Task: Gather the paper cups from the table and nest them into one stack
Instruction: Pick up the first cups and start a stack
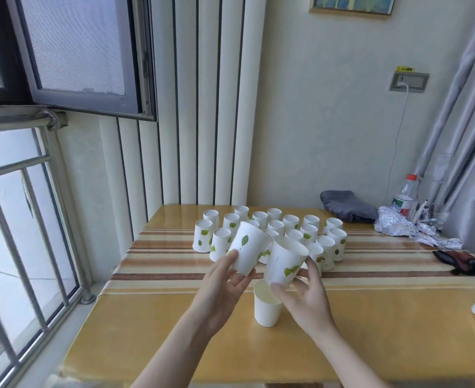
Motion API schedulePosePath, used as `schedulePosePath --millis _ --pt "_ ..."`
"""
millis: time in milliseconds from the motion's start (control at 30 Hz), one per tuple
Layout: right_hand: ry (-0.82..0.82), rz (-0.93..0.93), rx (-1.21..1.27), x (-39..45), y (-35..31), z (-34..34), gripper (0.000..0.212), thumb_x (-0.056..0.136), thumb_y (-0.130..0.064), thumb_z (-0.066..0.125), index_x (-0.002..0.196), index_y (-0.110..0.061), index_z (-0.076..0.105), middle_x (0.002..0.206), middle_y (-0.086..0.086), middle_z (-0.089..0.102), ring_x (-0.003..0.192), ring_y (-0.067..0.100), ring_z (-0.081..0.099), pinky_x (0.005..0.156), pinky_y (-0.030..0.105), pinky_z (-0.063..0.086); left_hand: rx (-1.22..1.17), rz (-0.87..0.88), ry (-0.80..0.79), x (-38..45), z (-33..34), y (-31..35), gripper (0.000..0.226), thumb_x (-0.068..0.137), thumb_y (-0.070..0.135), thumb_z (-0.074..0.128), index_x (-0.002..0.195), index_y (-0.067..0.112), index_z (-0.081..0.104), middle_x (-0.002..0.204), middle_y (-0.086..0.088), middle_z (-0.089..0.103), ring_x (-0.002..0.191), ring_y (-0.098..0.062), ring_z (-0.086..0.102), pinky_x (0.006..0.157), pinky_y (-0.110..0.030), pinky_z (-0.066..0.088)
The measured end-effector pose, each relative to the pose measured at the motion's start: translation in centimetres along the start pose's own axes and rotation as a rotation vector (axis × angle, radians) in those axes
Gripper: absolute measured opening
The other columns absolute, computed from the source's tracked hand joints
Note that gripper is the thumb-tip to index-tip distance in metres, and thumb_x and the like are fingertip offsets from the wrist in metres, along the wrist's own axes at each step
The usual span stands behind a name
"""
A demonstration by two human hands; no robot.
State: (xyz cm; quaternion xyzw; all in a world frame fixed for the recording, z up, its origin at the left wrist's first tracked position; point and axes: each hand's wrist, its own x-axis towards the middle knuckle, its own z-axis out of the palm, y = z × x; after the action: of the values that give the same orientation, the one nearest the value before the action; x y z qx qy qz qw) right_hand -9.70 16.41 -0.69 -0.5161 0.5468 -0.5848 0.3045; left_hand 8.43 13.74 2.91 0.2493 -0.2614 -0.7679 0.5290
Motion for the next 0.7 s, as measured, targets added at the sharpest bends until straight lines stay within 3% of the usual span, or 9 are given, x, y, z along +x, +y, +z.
schedulePosePath --millis 67,133,233,367,500,600,700 --pt "0.001 -0.024 -0.06 0.3 0.1 -0.1 0.078 0.068 -0.007 0.084 0.131 -0.033 0.046 0.116 -0.019 0.063 0.102 0.0 0.064 0.09 0.031 0.052 0.039 0.002 -0.037 0.0 0.2 -0.1 0.032 0.095 0.019 0.058 0.121 0.0 0.06 0.118 -0.018 0.07 0.106 -0.028 0.069 0.094 -0.038 0.052" --pt "0.004 -0.008 -0.071 0.3 0.2 -0.1 0.085 0.061 -0.015 0.089 0.131 -0.034 0.045 0.121 -0.019 0.059 0.102 -0.005 0.061 0.092 0.031 0.051 0.019 -0.022 -0.037 -0.1 -0.3 -0.5 0.034 0.095 0.018 0.059 0.124 0.0 0.059 0.123 -0.021 0.068 0.11 -0.032 0.068 0.097 -0.04 0.05" --pt "-0.012 0.008 -0.066 0.2 0.4 0.4 0.078 0.054 -0.038 0.088 0.123 -0.035 0.053 0.117 -0.017 0.064 0.107 0.0 0.061 0.092 0.03 0.051 -0.015 -0.059 0.006 0.0 -1.7 -1.2 0.037 0.093 0.017 0.061 0.126 0.0 0.058 0.128 -0.023 0.065 0.111 -0.032 0.068 0.1 -0.041 0.048" --pt "-0.011 0.004 -0.057 0.5 0.3 1.0 0.059 0.054 -0.045 0.084 0.109 -0.034 0.063 0.109 -0.013 0.069 0.105 0.006 0.062 0.089 0.028 0.049 -0.032 -0.067 0.031 0.4 -2.9 -1.5 0.038 0.092 0.017 0.062 0.125 -0.001 0.058 0.123 -0.022 0.067 0.107 -0.03 0.069 0.102 -0.04 0.047" --pt "-0.012 0.045 -0.093 1.1 0.5 0.5 0.059 0.05 -0.05 0.08 0.104 -0.035 0.064 0.106 -0.014 0.069 0.103 0.008 0.061 0.088 0.03 0.049 -0.057 -0.06 0.046 0.9 -3.4 -1.1 0.037 0.093 0.018 0.06 0.126 0.001 0.056 0.125 -0.022 0.066 0.107 -0.03 0.069 0.104 -0.041 0.046" --pt "-0.042 0.063 -0.181 0.8 1.1 0.6 0.064 0.047 -0.055 0.081 0.105 -0.036 0.062 0.109 -0.015 0.064 0.107 0.01 0.057 0.09 0.031 0.047 -0.07 -0.047 0.052 1.1 -3.6 -1.0 0.035 0.094 0.019 0.059 0.126 0.003 0.057 0.129 -0.022 0.064 0.111 -0.03 0.066 0.104 -0.04 0.046" --pt "-0.075 0.054 -0.269 0.4 1.6 0.6 0.09 0.04 -0.06 0.083 0.122 -0.039 0.052 0.119 -0.019 0.051 0.114 0.007 0.048 0.098 0.031 0.041 -0.054 -0.034 0.042 1.4 -3.3 -0.8 0.035 0.093 0.019 0.061 0.124 0.003 0.057 0.128 -0.021 0.063 0.111 -0.03 0.065 0.103 -0.039 0.047"
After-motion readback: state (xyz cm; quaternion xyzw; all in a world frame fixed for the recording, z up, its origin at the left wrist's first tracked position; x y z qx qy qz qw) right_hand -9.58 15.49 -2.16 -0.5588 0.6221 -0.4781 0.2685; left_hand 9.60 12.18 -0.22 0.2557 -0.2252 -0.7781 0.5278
